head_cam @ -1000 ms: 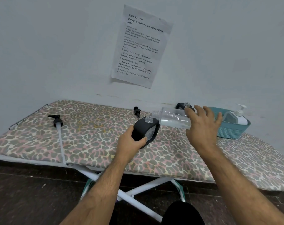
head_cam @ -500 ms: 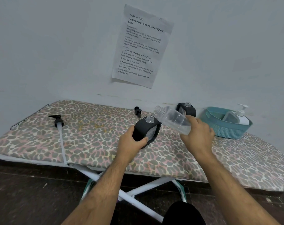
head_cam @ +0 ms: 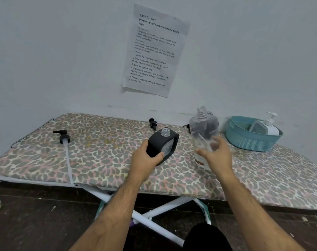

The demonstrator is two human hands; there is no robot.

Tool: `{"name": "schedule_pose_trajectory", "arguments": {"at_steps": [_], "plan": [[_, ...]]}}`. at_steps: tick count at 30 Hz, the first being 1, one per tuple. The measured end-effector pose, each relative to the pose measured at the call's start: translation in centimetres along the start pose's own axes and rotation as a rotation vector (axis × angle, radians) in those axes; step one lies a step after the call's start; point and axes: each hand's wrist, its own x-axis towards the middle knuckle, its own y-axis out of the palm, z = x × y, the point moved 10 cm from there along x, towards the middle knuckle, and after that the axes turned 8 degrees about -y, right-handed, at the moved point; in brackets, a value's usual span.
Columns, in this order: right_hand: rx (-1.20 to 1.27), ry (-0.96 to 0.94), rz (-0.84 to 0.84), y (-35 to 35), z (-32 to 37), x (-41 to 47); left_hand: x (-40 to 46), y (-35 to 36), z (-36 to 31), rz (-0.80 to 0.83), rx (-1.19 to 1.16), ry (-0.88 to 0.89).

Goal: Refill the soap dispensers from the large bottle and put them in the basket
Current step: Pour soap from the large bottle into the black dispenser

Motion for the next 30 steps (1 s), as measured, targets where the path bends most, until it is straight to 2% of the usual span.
{"name": "schedule_pose_trajectory", "arguments": {"at_steps": [11,24,27,30], "plan": [[0.187,0.077,-0.18,-1.5,-3.4,-0.6,0.1,0.4,-0.1,0.016,0.027,0.002],[0.151,0.09,-0.121,-1.5,-4.6,-1.1,0.3,1.0,0.4,0.063,0.057,-0.047],[0.045,0.086,-0.24,-2.5,-4.8,-2.2,0.4,1.0,0.6,0.063,0.053,-0.055],[-0.099,-0.108,-0.476,-4.5,-2.2,-4.6,0.4,1.0,0.6,0.059,0.059,-0.066]]}}
